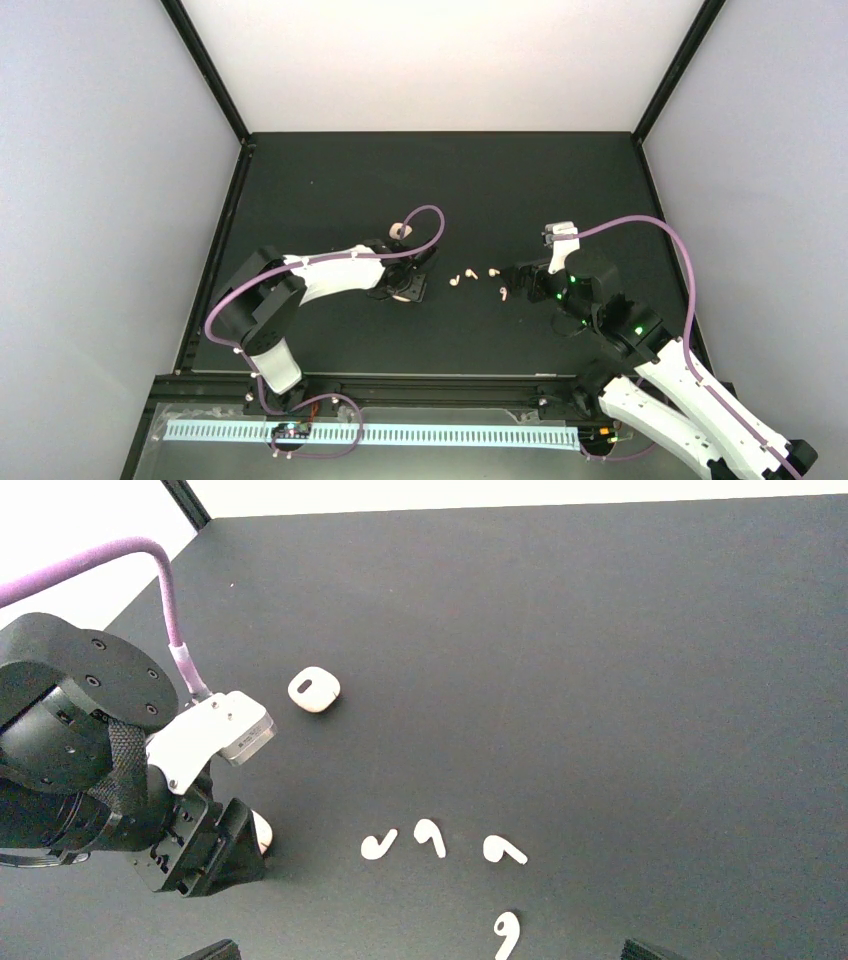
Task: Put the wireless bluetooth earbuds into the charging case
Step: Pick up the charging case at the center of the board.
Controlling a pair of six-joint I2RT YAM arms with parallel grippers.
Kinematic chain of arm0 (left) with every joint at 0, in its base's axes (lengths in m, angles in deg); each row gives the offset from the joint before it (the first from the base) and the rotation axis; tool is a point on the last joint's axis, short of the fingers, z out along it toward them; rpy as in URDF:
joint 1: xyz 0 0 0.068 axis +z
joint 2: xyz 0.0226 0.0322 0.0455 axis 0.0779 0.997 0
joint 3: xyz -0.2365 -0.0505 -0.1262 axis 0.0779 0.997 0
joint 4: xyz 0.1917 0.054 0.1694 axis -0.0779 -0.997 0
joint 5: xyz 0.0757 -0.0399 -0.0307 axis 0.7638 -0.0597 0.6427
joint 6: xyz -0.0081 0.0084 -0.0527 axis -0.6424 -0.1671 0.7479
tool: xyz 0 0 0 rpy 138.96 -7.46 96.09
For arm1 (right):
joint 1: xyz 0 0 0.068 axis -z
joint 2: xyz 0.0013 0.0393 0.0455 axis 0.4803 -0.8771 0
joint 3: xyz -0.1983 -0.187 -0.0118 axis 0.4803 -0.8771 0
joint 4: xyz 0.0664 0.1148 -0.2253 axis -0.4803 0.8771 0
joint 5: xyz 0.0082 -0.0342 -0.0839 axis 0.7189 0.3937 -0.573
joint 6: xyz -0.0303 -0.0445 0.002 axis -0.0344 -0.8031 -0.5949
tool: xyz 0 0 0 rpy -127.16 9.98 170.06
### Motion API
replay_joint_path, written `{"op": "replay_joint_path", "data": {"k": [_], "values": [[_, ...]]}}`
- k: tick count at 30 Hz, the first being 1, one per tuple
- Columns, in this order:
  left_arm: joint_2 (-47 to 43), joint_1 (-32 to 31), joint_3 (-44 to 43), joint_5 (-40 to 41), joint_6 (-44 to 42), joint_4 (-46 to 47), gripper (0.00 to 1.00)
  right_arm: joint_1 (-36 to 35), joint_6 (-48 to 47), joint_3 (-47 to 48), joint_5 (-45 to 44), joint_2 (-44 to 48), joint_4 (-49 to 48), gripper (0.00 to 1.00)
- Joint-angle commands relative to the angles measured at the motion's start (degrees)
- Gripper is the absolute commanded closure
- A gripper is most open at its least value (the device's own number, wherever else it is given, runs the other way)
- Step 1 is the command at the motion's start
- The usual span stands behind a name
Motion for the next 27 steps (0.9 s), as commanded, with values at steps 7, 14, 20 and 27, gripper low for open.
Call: {"op": "replay_joint_path", "data": {"k": [7,14,20,27], "values": [[1.6,-0.7,1.2,0.0,-0.8,-0.6,0.37,-0.4,-0.4,-0.7,-0.3,0.3,0.3,0.0],[-0.9,-0.8,2.5,2.1,-0.9,0.9,0.43,-0.4,-0.4,-0.7,-0.5,0.3,0.2,0.0],[-5.2,-0.9,3.4,3.7,-1.0,0.5,0.51,-0.4,-0.4,-0.7,-0.6,0.4,0.2,0.0],[-14.0,-0.9,2.6,3.3,-3.0,-3.1,0.59,-0.4,-0.3,0.6,-0.2,0.6,1.3,0.0]]}}
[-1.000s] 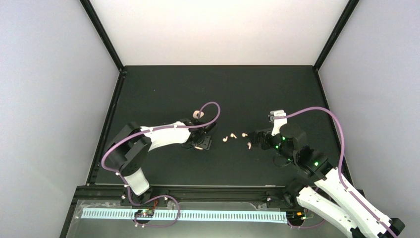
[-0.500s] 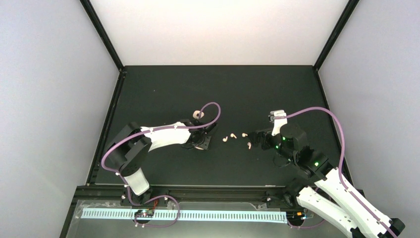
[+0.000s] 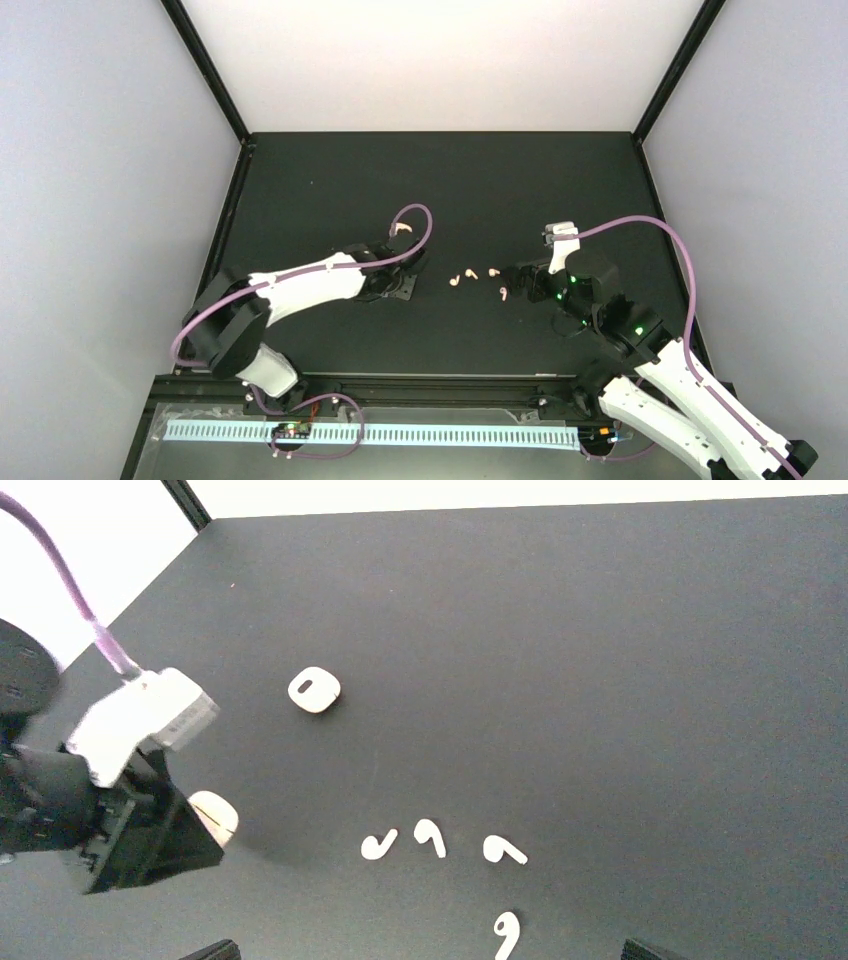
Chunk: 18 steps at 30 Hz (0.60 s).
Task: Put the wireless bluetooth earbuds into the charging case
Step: Pick up the charging case at the center of the board.
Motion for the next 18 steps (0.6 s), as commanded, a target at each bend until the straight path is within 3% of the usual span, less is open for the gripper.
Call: {"op": "replay_joint_path", "data": {"k": [1,11,15,18], "values": [[-8.3,-0.3,-1.1,0.1,-3.0,-3.0,0.61,-0.4,-0.2,1.4,0.2,0.4,1.7,0.0],[-36.1,-1.7,2.5,-15.9,-20.3,3.4,0.61,-0.4,3.9,8.2,11.0,1.5,4.5,0.0],[-45.0,-3.0,6.0,-20.7,-26.7,7.3,0.6,-0.4,7.9,8.3,19.3,0.9,1.7,0.0],[-49.9,-3.9,9.2,-22.4,-30.9,10.1,0.65,-0.4,12.1,7.8,24.1,-0.3,-1.9,0.0]]}}
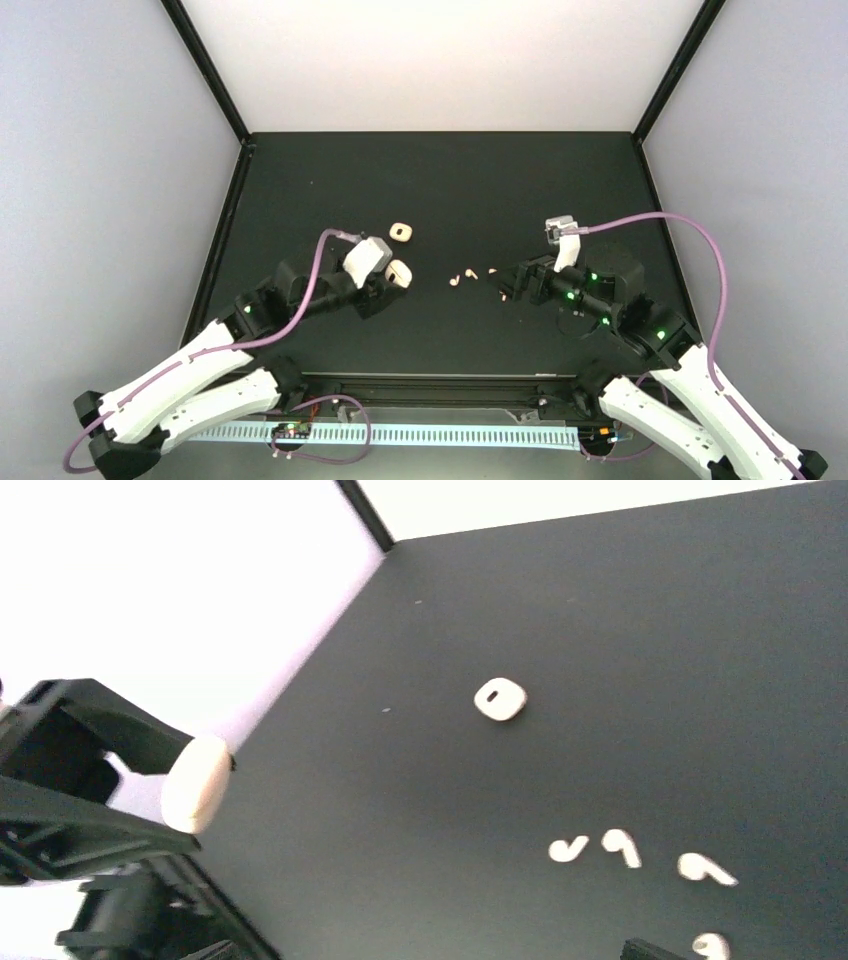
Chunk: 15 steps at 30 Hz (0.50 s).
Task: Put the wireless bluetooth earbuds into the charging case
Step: Pick up the charging case at the center of the board.
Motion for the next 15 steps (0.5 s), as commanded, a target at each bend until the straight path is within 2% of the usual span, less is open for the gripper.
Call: {"op": "replay_joint_path", "data": {"k": [1,7,11,15], "values": [[-5.7,-1.4,4.8,-5.9,-9.7,5.7,0.68,-0.4,7.4,0.1,10.6,-1.8,-5.1,0.0],[-11.1,-5.5,11.6,-7.9,-15.1,14.0,0.73,-0.7,13.7,-2.0,14.1,-3.0,-11.4,0.0],[-10.1,-11.1,12.7,-3.4,-20.5,15.5,0.74,-3.6,15.7,-2.6,10.1,-5.3,-10.4,0.0],[-7.2,-15.9,12.3,2.5,-24.2,16.6,0.75,-10.2,15.4,-0.8,3.6,-8.8,-9.4,0.0]]}}
